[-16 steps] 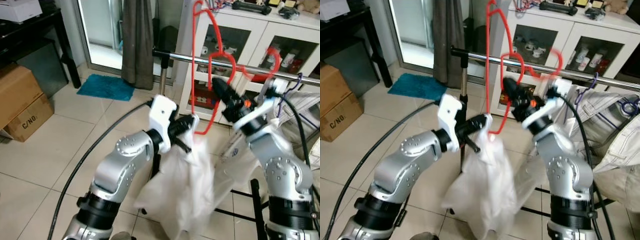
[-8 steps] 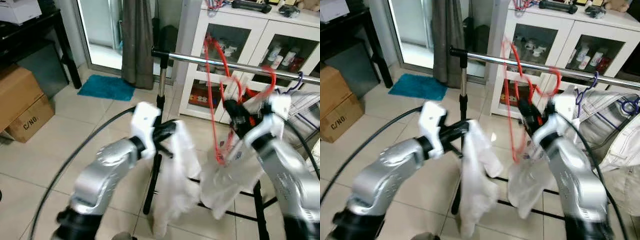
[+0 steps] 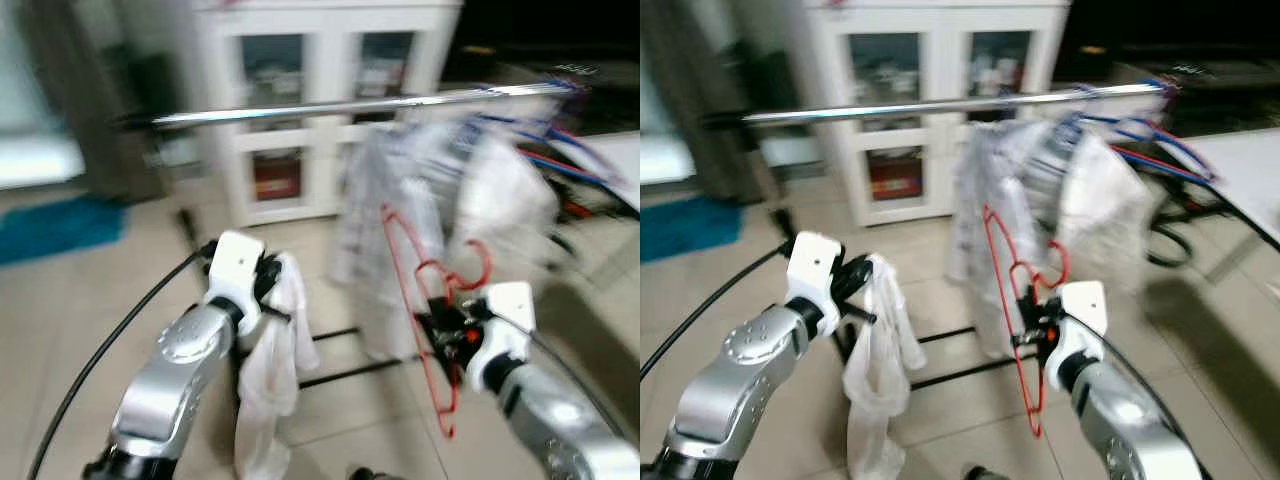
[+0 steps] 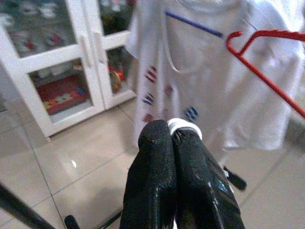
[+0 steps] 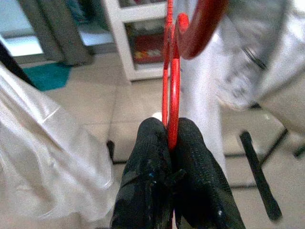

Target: Hang hanger

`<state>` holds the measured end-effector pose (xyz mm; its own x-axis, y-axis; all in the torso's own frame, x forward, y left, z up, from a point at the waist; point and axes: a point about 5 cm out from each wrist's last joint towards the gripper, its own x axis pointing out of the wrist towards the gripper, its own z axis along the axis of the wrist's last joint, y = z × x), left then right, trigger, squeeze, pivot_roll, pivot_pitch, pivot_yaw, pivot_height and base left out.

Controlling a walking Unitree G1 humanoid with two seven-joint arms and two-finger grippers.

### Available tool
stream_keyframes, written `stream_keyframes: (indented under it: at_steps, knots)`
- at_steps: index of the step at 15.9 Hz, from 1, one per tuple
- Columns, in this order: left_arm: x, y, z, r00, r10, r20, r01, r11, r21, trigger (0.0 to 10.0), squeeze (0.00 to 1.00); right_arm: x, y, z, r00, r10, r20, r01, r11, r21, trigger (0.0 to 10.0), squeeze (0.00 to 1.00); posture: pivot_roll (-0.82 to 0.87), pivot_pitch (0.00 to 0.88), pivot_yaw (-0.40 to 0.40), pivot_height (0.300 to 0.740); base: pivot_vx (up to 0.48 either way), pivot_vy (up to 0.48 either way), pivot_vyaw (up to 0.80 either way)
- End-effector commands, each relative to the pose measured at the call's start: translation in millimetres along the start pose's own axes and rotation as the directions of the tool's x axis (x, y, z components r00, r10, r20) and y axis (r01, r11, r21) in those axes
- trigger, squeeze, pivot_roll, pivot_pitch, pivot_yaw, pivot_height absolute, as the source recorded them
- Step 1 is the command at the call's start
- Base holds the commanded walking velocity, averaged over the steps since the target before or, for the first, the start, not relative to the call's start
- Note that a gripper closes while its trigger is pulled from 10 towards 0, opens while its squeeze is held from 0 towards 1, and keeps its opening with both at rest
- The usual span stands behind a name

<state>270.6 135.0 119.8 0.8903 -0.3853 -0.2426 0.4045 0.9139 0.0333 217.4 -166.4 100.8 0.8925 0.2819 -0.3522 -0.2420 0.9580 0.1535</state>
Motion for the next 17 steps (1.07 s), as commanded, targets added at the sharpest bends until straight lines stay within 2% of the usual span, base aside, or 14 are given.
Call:
stream_keyframes:
  at_steps: [1,2,4,5,8,10,11,17]
  knots:
    - [0.8,-0.1,0.2,1.0,-0.004,0.02,0.004,1.0,0.011,10.0,0.0,-3.4,-2.6,-0.5,0.998,-0.062,-0.013,0.062,0.998,-0.003,10.0,0.0,0.04,0.0,0.021,0.74,0.0,0.0,-0.8]
    - [1.1,-1.3,0.8,0.999,-0.012,0.036,0.011,1.0,0.024,10.0,0.0,-5.5,-1.4,-1.8,0.998,-0.066,-0.016,0.065,0.998,-0.021,10.0,0.0,0.04,0.0,0.019,0.74,0.0,0.0,-0.79]
    - [-1.1,-9.0,0.9,0.998,-0.052,0.047,0.051,0.998,0.023,10.0,0.0,-8.2,-10.1,-2.6,0.993,-0.119,-0.021,0.119,0.993,0.017,10.0,0.0,0.04,0.0,0.015,0.74,0.0,0.0,-0.79]
    - [-0.9,-9.7,1.6,0.996,-0.063,0.056,0.062,0.998,0.031,10.0,0.0,-8.8,-12.0,-0.1,0.993,-0.119,-0.006,0.119,0.993,-0.021,10.0,0.0,0.03,0.0,0.015,0.74,0.0,0.0,-0.8]
    - [0.1,-14.4,4.9,0.99,-0.11,0.086,0.107,0.994,0.035,10.0,0.0,-14.8,-19.1,-5.7,0.987,-0.146,-0.066,0.142,0.988,-0.059,10.0,0.0,0.02,0.0,0.017,0.74,0.0,0.0,-0.8]
    - [2.1,-12.5,6.3,0.988,-0.078,0.13,0.073,0.996,0.042,10.0,0.0,-21.1,-29.8,-12.9,0.966,-0.237,-0.106,0.231,0.97,-0.07,10.0,0.0,0.01,0.0,0.019,0.74,0.0,0.0,-0.8]
    - [2.4,-11.0,4.8,0.991,-0.062,0.117,0.058,0.998,0.034,10.0,0.0,-21.3,-32.0,-13.6,0.96,-0.258,-0.109,0.251,0.965,-0.069,10.0,0.0,0.01,0.0,0.018,0.74,0.0,0.0,-0.8]
    - [6.4,-6.0,7.8,0.99,-0.03,0.137,0.028,1.0,0.013,10.0,0.0,-19.7,-37.6,-9.7,0.943,-0.314,-0.108,0.307,0.949,-0.071,10.0,0.0,0.01,0.0,0.008,0.74,0.051,0.0,-0.8]
